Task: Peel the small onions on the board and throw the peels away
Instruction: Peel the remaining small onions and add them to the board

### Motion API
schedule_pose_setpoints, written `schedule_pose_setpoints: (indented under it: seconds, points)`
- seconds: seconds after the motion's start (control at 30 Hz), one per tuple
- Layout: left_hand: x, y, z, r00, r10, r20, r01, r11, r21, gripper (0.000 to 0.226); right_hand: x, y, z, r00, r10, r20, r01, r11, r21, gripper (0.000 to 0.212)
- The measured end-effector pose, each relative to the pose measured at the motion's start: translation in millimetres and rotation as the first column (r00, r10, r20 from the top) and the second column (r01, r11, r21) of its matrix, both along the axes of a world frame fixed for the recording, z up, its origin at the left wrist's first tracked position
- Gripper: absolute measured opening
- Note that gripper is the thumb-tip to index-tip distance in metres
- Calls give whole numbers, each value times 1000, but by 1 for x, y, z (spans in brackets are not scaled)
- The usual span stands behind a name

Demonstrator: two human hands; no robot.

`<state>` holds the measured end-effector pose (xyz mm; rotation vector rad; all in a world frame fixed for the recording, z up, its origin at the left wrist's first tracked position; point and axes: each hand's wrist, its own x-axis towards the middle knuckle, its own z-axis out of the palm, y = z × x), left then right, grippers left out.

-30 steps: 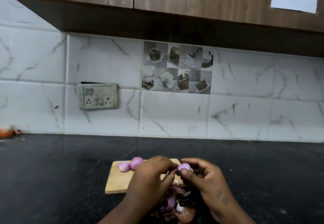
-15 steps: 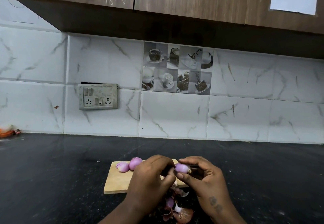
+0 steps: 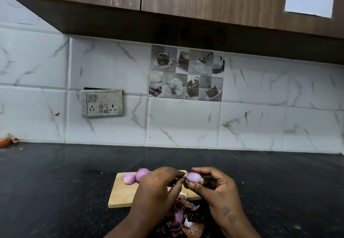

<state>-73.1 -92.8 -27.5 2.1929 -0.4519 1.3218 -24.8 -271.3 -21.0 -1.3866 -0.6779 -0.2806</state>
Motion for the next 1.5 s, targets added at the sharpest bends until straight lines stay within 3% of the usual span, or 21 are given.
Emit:
schedule_pose_setpoints:
  seconds: [0.2,0.4,0.57,0.7,0.8,0.9,1.1,1.3,1.5]
  points:
    - [-4,-4,3,991,130,26,-131,991,20,12,-5,5,1,1000,-5,-7,5,999,-33,29]
    - [-1,-6,5,993,105,-49,-107,994,-34,10,-7,4,1,999,26,-44,-27,999,-27,16]
    - [-2,-4,7,988,-55,-145,16,967,-255,10,-5,3,1,987,105,-118,-103,994,28,21]
    - [-4,-3,9,936,-301,-181,175,848,-501,17,-3,4,2,967,181,-177,-165,981,103,28]
    - [-6,-4,13,904,-395,-162,242,787,-567,16,-3,5,3,961,195,-194,-172,977,129,27]
    - [-8,-4,13,923,-353,-154,228,824,-518,20,-1,7,3,968,150,-203,-127,984,124,30]
    - [-2,-1,9,972,-147,-186,91,956,-280,36,0,2,3,971,108,-216,-87,991,104,30]
    - [0,0,7,972,-191,-140,152,955,-253,27,-1,2,4,968,121,-220,-103,990,91,32]
    - [-3,-4,7,977,-210,-49,205,975,-84,34,-3,3,5,958,150,-244,-135,988,74,29]
